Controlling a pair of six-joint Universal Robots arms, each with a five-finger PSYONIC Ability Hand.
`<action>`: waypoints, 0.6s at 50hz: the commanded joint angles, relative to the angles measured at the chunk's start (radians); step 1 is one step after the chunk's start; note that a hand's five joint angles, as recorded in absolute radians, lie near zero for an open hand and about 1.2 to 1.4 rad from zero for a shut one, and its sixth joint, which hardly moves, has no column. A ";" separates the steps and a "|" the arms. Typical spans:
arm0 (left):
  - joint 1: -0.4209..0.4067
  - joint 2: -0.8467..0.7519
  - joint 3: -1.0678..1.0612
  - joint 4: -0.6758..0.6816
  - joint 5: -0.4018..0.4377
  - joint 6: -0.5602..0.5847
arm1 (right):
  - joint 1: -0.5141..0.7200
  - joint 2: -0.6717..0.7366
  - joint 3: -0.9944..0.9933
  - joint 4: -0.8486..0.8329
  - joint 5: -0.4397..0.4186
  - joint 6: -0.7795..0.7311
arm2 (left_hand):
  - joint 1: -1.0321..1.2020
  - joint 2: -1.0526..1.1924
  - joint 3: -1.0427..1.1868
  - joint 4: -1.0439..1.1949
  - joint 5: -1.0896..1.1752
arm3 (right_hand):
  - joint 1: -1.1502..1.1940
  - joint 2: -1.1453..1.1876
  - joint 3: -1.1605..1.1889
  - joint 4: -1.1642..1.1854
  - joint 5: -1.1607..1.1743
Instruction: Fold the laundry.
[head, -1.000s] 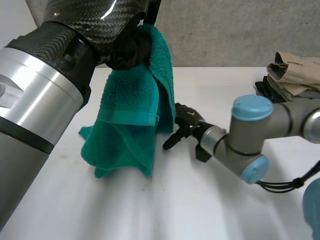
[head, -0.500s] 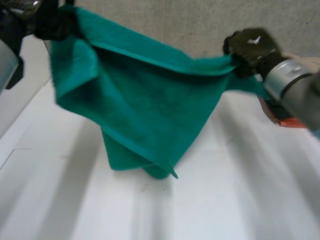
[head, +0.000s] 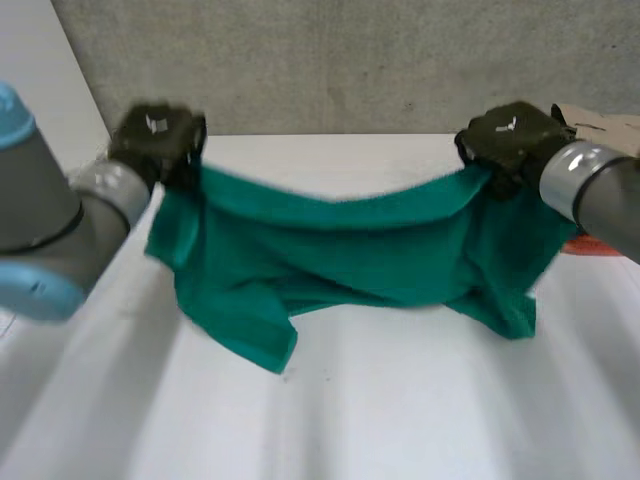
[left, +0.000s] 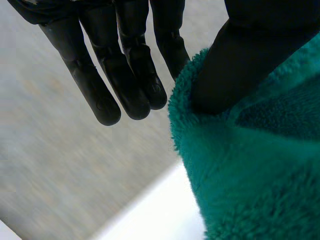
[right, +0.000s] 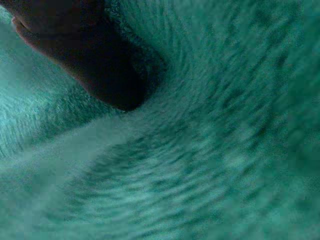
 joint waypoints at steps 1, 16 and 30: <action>0.002 -0.036 0.359 0.235 -0.042 0.005 | 0.004 0.037 -0.136 -0.503 0.119 0.060 | 0.254 0.201 0.207 0.197 0.246 | 0.273 0.221 0.211 0.201 0.236; 0.020 0.142 0.066 0.358 0.004 0.014 | 0.015 -0.108 0.085 -0.538 0.094 0.112 | 0.254 0.201 0.207 0.197 0.246 | 0.273 0.221 0.211 0.201 0.236; 0.058 0.078 -0.450 0.298 0.090 0.098 | 0.001 0.016 0.383 -0.413 0.002 0.037 | 0.254 0.201 0.207 0.197 0.246 | 0.273 0.221 0.211 0.201 0.236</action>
